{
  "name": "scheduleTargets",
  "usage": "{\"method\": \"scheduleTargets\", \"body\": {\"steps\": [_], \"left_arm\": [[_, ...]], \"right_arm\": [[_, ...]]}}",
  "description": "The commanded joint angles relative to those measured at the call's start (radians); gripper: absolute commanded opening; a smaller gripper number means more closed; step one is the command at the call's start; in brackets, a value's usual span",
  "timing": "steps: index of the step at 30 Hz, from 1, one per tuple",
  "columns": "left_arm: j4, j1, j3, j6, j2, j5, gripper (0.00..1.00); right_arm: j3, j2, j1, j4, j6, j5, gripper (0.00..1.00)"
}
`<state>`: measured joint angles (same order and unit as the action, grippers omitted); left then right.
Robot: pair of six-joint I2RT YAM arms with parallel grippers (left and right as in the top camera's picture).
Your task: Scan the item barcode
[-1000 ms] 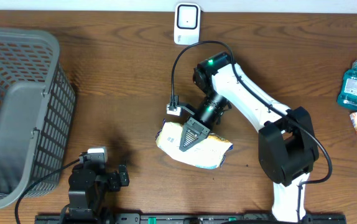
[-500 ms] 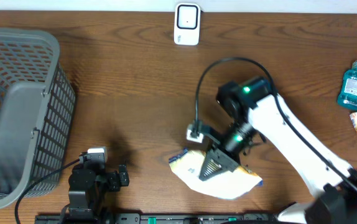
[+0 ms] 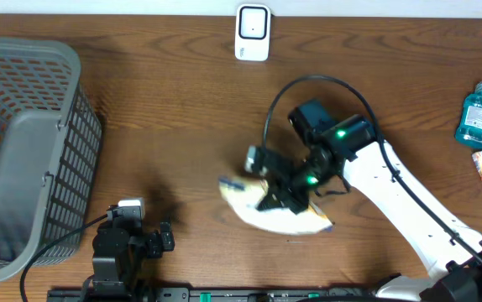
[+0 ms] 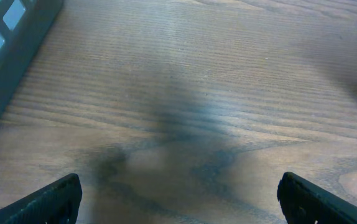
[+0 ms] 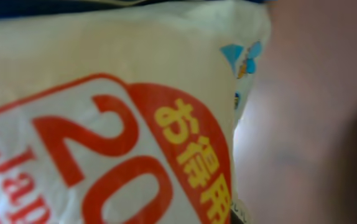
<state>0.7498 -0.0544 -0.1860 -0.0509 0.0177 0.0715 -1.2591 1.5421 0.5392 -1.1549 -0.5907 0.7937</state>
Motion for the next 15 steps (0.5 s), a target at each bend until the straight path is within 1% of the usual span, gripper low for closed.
{"method": "scheduleTargets", "body": {"steps": [1, 2, 3, 7, 13, 15], "left_arm": [[0.019, -0.003, 0.005, 0.01, -0.003, -0.013, 0.98], [0.019, -0.003, 0.005, 0.01, -0.003, -0.013, 0.98], [0.019, -0.003, 0.005, 0.01, -0.003, -0.013, 0.98], [0.019, -0.003, 0.005, 0.01, -0.003, -0.012, 0.98], [0.019, -0.003, 0.005, 0.01, -0.003, -0.013, 0.98], [0.019, -0.003, 0.005, 0.01, -0.003, -0.013, 0.98]], "right_arm": [[0.016, -0.012, -0.001, 0.182, 0.324, -0.388, 0.01], [0.019, -0.01, -0.001, 0.251, 0.395, -0.518, 0.01], [0.019, -0.01, -0.001, 0.295, 0.424, -0.602, 0.01], [0.019, -0.008, -0.001, 0.42, 0.425, -0.843, 0.01], [0.019, 0.014, -0.003, 0.507, 0.425, -1.127, 0.01], [0.019, 0.032, -0.004, 0.56, 0.42, -1.209, 0.01]]}}
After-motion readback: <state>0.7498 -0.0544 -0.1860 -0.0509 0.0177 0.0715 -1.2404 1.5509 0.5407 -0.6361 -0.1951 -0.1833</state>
